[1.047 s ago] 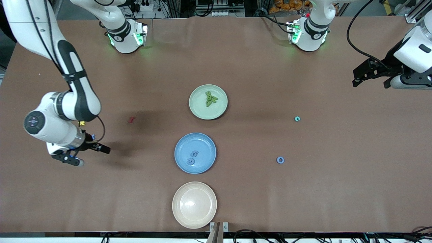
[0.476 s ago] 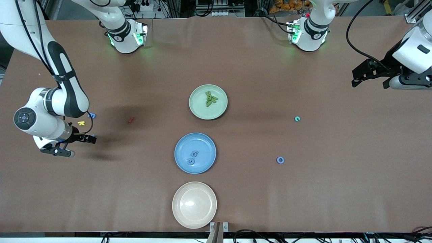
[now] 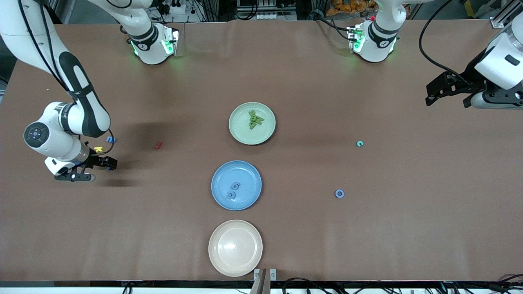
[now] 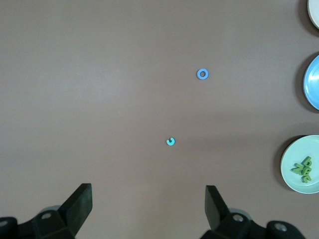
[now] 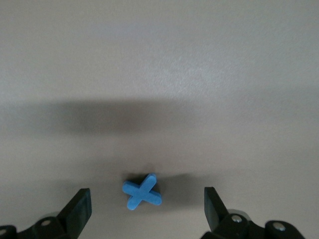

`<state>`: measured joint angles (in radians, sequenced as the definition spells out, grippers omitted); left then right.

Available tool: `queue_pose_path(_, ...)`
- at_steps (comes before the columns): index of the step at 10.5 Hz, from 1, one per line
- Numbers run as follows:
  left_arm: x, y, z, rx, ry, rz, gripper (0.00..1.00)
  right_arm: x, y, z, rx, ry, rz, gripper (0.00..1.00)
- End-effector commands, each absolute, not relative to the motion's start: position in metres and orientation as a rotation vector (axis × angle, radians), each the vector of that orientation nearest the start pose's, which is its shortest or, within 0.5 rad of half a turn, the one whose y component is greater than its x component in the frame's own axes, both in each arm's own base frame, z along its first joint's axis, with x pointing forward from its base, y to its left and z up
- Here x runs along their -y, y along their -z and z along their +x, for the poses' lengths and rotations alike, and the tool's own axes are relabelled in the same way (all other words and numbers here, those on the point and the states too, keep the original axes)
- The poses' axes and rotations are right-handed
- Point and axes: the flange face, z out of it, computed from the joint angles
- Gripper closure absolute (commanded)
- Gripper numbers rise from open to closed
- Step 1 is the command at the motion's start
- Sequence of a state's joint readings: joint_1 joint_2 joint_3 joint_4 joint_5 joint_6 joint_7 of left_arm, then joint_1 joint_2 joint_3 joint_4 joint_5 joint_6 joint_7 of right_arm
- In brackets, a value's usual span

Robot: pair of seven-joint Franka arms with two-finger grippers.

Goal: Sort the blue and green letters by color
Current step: 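Lower the right gripper and grasp the blue x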

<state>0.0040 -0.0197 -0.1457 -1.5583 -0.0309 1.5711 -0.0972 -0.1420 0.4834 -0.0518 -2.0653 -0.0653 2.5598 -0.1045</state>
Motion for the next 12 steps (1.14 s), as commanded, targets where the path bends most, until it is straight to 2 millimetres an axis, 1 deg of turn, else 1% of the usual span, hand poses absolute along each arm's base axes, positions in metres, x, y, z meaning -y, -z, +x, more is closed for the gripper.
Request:
queue_pose_path(1,0.081,-0.643,0.542,-0.081,0.044,-3.165,0.00,0.113,-0.180,0.563,-0.026,0.061,-3.200,0.00)
queue_pose_path(4,0.083,-0.641,0.543,-0.083,0.044,-3.166,0.00,0.109,-0.174,0.552,-0.027,0.067,-3.197,0.00)
queue_pose_path(5,0.083,-0.642,0.543,-0.083,0.046,-3.166,0.00,0.108,-0.174,0.552,-0.023,0.087,-3.197,0.06)
queue_pose_path(6,0.081,-0.642,0.543,-0.079,0.046,-3.166,0.00,0.108,-0.173,0.552,-0.021,0.085,-3.197,0.38)
queue_pose_path(7,0.082,-0.642,0.543,-0.079,0.044,-3.167,0.00,0.109,-0.174,0.552,-0.023,0.087,-3.198,0.59)
queue_pose_path(8,0.081,-0.642,0.543,-0.078,0.044,-3.166,0.00,0.110,-0.173,0.552,-0.025,0.089,-3.198,0.63)
queue_pose_path(11,0.082,-0.642,0.543,-0.079,0.046,-3.167,0.00,0.112,-0.172,0.555,-0.069,0.140,-3.194,0.69)
queue_pose_path(12,0.082,-0.642,0.543,-0.078,0.049,-3.166,0.00,0.113,-0.172,0.555,-0.118,0.146,-3.177,0.73)
